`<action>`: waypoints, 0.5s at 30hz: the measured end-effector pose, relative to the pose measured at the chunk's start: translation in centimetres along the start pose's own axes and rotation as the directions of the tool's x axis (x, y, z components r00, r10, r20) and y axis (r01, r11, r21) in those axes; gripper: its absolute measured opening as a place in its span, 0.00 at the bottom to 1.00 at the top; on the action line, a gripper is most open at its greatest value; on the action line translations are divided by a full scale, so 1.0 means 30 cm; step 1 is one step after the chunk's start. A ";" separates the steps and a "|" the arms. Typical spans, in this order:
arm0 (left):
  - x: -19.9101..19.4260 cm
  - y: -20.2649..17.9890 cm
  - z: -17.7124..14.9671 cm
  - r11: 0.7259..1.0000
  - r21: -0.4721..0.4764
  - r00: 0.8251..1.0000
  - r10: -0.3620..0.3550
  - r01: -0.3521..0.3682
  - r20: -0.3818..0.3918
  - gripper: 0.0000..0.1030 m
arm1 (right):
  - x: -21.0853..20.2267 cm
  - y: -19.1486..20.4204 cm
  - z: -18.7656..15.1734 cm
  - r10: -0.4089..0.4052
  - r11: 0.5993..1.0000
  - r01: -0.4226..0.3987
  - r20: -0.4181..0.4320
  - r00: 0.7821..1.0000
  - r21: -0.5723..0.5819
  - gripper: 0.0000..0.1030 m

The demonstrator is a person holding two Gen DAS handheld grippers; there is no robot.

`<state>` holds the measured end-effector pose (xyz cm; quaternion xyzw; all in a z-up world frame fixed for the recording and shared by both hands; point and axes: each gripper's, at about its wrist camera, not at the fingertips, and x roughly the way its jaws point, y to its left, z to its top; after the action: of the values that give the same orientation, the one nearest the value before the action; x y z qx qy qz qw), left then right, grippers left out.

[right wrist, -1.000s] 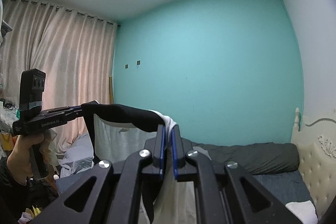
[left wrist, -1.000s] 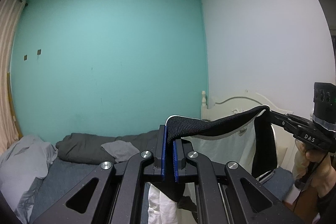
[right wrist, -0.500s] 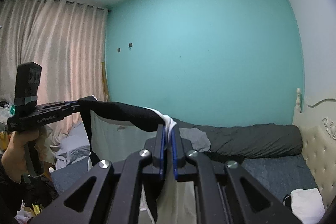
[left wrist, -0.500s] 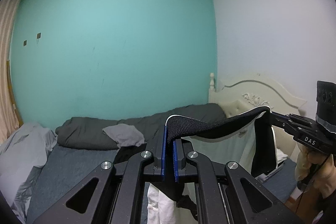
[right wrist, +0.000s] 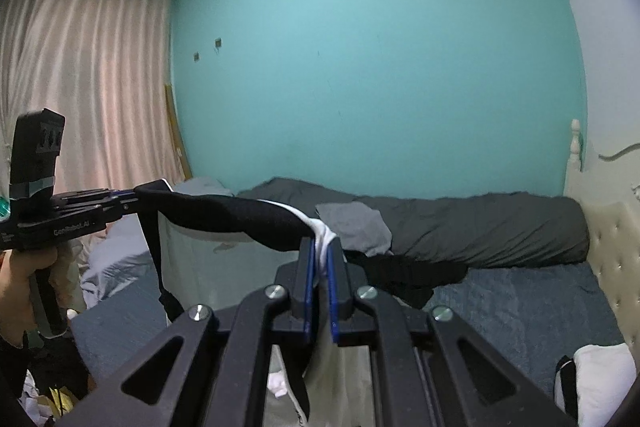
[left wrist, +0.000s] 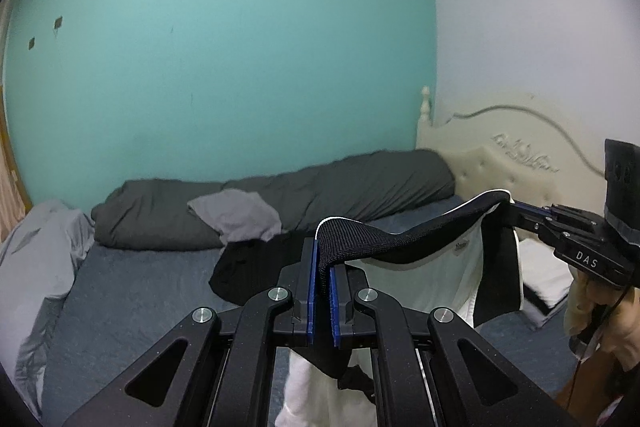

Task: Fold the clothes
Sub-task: 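Lower the held white shorts toward the bed with both grippers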

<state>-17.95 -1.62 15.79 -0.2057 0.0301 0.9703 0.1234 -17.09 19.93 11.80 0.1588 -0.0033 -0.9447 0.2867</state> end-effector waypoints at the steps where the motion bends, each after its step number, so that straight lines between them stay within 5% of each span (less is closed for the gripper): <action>1: 0.052 0.012 -0.009 1.000 -0.004 1.000 0.002 -0.002 -0.015 0.05 | 0.040 -0.021 -0.015 -0.001 1.000 0.001 -0.011 1.000 0.005 0.05; 15: 0.819 0.215 -0.224 0.998 -0.045 0.974 0.033 -0.044 -0.224 0.05 | 0.692 -0.264 -0.269 -0.041 0.998 0.050 -0.197 0.980 0.043 0.05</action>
<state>-38.67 -3.03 -0.28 -0.3156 0.0238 0.9438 0.0954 -35.24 15.96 -2.83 0.2581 0.0059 -0.9304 0.2602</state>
